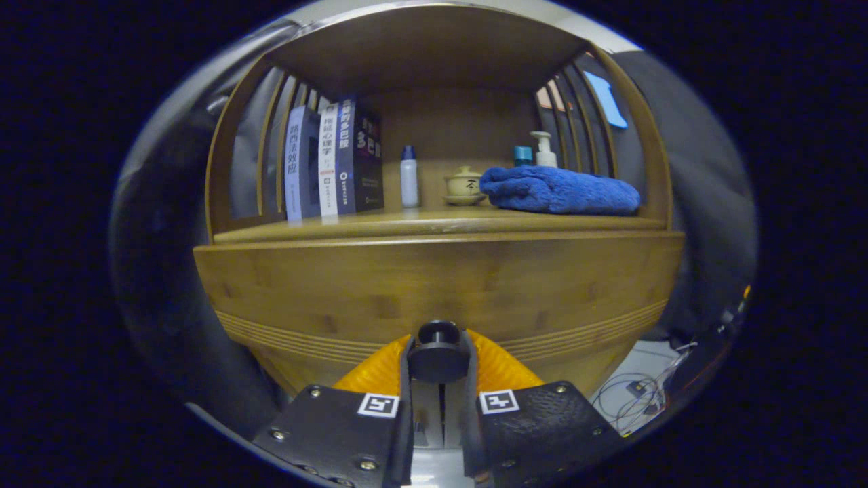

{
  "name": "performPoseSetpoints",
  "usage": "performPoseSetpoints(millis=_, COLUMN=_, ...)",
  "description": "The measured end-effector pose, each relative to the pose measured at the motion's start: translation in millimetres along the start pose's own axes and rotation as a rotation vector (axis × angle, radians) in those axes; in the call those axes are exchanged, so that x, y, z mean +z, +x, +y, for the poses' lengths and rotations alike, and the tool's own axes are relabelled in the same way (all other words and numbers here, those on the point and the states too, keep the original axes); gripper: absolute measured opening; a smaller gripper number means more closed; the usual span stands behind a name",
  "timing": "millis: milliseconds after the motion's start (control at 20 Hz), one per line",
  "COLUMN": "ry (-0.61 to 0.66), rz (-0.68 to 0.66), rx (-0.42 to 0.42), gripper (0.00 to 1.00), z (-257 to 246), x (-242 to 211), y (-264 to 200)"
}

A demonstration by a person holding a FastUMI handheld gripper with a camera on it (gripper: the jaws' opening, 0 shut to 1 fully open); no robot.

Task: Pull open the drawer, take out the items inside it, and place them on the countertop above the cabinet.

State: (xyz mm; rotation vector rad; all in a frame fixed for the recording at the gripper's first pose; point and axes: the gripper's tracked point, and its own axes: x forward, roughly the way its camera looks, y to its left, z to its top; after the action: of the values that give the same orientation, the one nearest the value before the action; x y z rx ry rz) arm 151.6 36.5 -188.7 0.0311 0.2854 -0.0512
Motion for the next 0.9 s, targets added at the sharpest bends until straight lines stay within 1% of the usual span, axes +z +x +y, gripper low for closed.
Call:
performPoseSetpoints(millis=300, ry=0.061, rz=-0.016, rx=-0.022, gripper=0.29, z=-1, x=-14, y=-75)
performPoseSetpoints(millis=500, ry=0.037, rz=-0.021, rx=-0.015, gripper=0.29, z=-2, x=-24, y=-115)
performPoseSetpoints(millis=700, ry=0.045, rz=0.016, rx=-0.012, gripper=0.29, z=-4, x=-41, y=-142)
performPoseSetpoints(millis=750, ry=0.045, rz=0.008, rx=0.001, gripper=0.29, z=-2, x=-38, y=-147)
performPoseSetpoints(millis=900, ry=0.033, rz=0.022, rx=-0.001, gripper=0.29, z=-5, x=-41, y=-149)
